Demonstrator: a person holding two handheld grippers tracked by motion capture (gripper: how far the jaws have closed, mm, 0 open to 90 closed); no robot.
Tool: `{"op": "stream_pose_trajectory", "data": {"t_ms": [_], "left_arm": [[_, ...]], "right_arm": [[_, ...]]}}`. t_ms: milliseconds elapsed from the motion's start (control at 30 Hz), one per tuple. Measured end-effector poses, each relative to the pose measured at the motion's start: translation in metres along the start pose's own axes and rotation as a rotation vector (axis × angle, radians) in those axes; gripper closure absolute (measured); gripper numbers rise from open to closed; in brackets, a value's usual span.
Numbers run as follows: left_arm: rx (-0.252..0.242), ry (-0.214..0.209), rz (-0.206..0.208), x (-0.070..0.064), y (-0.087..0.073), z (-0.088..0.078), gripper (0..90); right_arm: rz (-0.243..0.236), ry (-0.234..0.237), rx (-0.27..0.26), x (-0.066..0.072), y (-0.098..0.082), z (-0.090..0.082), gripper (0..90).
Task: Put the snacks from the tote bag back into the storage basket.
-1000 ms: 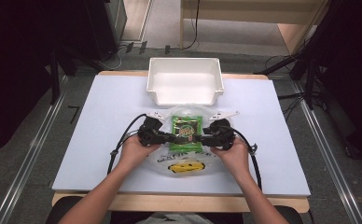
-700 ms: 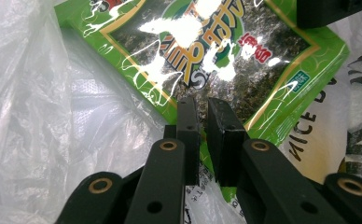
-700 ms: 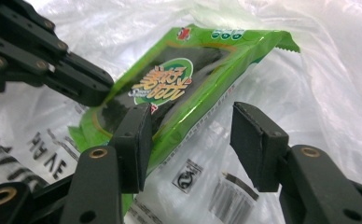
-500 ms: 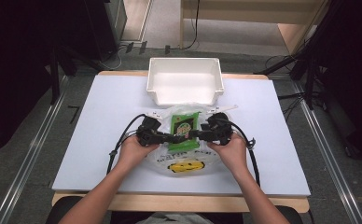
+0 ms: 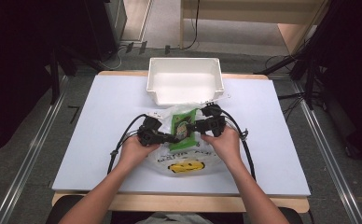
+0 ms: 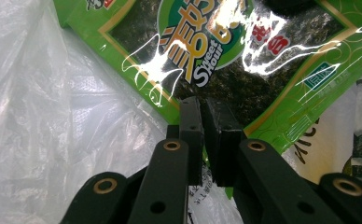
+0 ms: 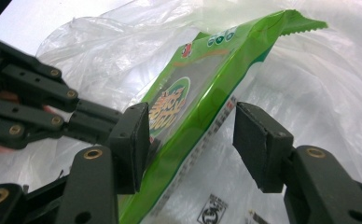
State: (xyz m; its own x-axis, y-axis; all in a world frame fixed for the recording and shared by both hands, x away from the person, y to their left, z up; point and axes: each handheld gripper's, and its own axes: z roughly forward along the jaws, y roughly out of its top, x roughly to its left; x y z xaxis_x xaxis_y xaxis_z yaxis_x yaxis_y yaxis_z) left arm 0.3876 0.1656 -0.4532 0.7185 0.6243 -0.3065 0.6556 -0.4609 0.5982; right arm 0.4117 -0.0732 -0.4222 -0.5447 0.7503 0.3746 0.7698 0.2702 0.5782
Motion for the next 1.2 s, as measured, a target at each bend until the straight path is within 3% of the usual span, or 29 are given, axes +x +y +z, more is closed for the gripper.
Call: {"op": "stream_pose_trajectory", "data": {"t_ms": [200,400,533,600,667,733,967,1200], "left_arm": [[-0.004,-0.002,0.005,0.0,0.0,0.0,86.3],[-0.007,-0.002,0.012,-0.001,0.0,0.001,86.2],[-0.008,-0.013,0.003,0.001,0.0,0.002,86.1],[0.003,0.003,0.004,0.002,0.0,0.002,84.4],[-0.005,-0.006,0.019,0.002,0.0,0.001,82.5],[-0.007,-0.025,0.01,0.003,0.0,-0.002,80.7],[-0.035,-0.056,-0.01,0.003,0.001,-0.012,75.6],[-0.072,-0.083,-0.003,0.003,0.001,-0.022,70.8]], "right_arm": [[0.054,0.029,0.024,-0.009,0.007,0.013,48.7],[0.068,0.079,0.056,-0.012,0.006,0.024,53.7],[0.039,0.08,0.057,-0.011,0.005,0.022,55.9],[0.035,0.077,0.054,-0.01,0.004,0.021,56.6],[0.03,0.074,0.051,-0.009,0.003,0.019,57.2],[0.024,0.079,0.039,-0.009,0.002,0.017,58.4],[0.012,0.12,0.004,-0.004,0.001,0.007,65.1],[-0.011,0.148,-0.021,0.002,0.001,0.0,69.6]]}}
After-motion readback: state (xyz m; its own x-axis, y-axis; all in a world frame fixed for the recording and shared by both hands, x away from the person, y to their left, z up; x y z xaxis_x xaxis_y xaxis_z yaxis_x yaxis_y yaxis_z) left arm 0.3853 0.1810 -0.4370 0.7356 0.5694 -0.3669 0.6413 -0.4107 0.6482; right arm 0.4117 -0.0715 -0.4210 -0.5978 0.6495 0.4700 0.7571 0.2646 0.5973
